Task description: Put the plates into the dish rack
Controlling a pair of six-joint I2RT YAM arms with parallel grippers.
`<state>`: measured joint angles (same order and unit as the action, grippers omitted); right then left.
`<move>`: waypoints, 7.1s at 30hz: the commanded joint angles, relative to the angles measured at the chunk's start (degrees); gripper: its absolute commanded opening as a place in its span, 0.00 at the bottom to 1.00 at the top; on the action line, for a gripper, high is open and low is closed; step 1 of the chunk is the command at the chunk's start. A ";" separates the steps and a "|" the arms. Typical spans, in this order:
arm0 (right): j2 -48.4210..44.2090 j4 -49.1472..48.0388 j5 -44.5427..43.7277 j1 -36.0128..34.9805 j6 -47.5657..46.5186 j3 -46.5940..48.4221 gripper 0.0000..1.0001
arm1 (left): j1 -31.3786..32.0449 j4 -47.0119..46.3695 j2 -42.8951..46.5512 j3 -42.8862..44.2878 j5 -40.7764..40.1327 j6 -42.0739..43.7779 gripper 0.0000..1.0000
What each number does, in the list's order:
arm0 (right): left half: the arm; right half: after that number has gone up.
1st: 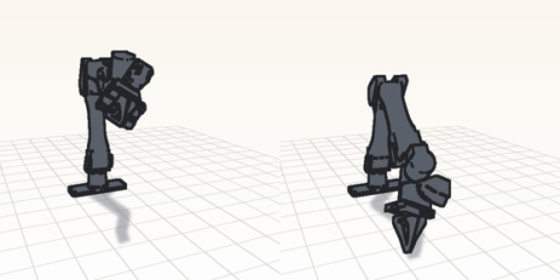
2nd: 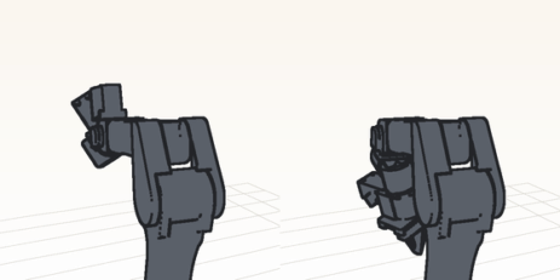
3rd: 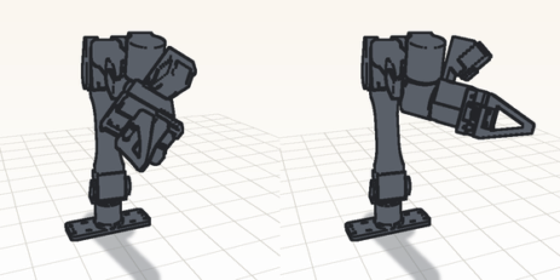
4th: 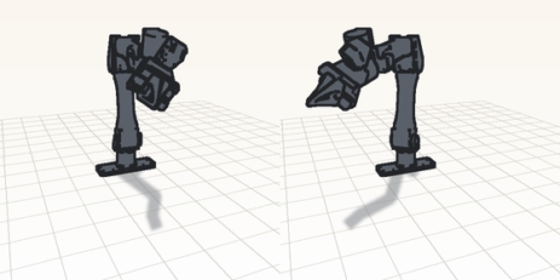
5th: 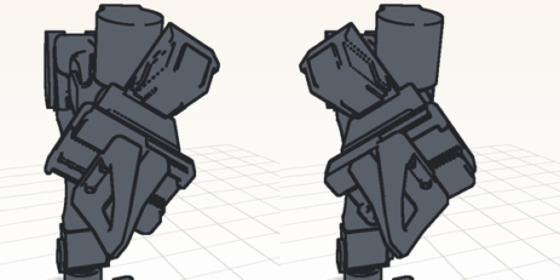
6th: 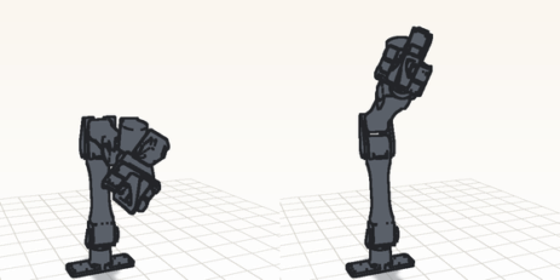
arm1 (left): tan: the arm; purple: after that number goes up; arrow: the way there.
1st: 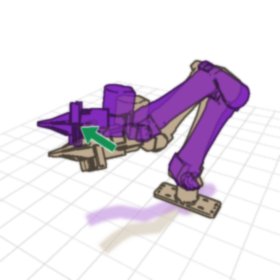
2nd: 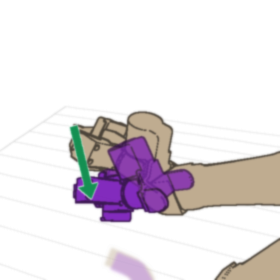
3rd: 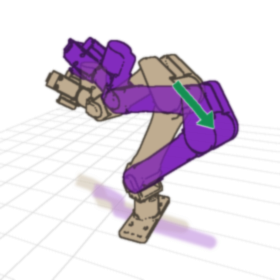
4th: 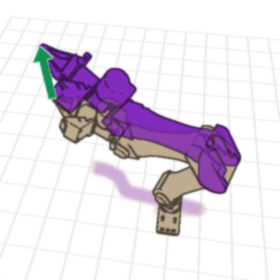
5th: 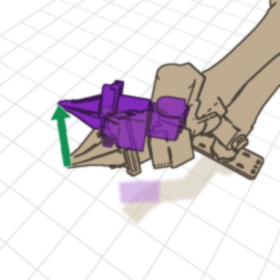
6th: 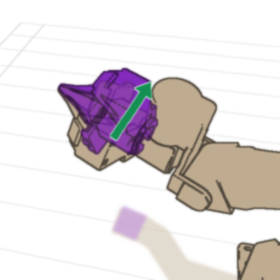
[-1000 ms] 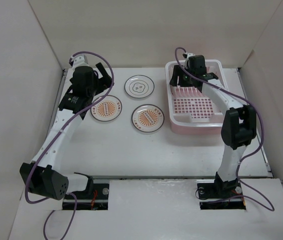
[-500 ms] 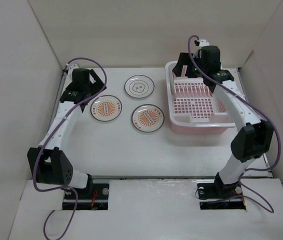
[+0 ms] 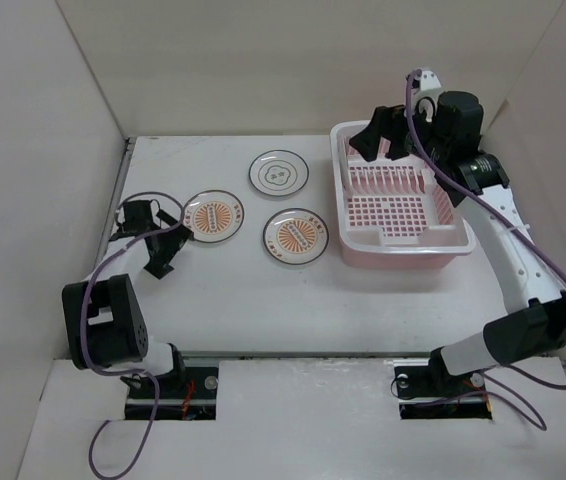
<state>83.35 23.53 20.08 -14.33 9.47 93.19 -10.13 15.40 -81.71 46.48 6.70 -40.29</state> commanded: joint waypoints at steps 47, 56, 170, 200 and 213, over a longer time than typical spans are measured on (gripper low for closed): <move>9.37 7.68 -14.88 -18.25 -19.05 7.63 0.99 | 1.77 -9.80 -11.92 13.19 4.65 -7.35 0.00; 15.17 6.01 -20.95 -32.85 -33.08 11.84 0.99 | 4.42 18.49 -9.51 36.82 -0.99 -7.95 0.00; 16.05 -20.19 3.13 8.44 4.15 -8.01 0.00 | 11.01 7.01 -2.31 28.14 7.98 5.40 0.99; 19.30 -19.13 -2.06 6.86 5.82 -9.16 0.17 | 11.01 6.49 -3.89 27.61 8.51 5.40 0.99; 15.10 -18.08 -4.42 6.33 5.29 -8.11 0.86 | 10.39 3.24 -5.82 24.98 9.21 5.40 0.99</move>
<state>102.91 7.66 17.56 -7.38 15.00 83.50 0.73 21.54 -86.63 72.51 15.05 -35.86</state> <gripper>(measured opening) 0.827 0.993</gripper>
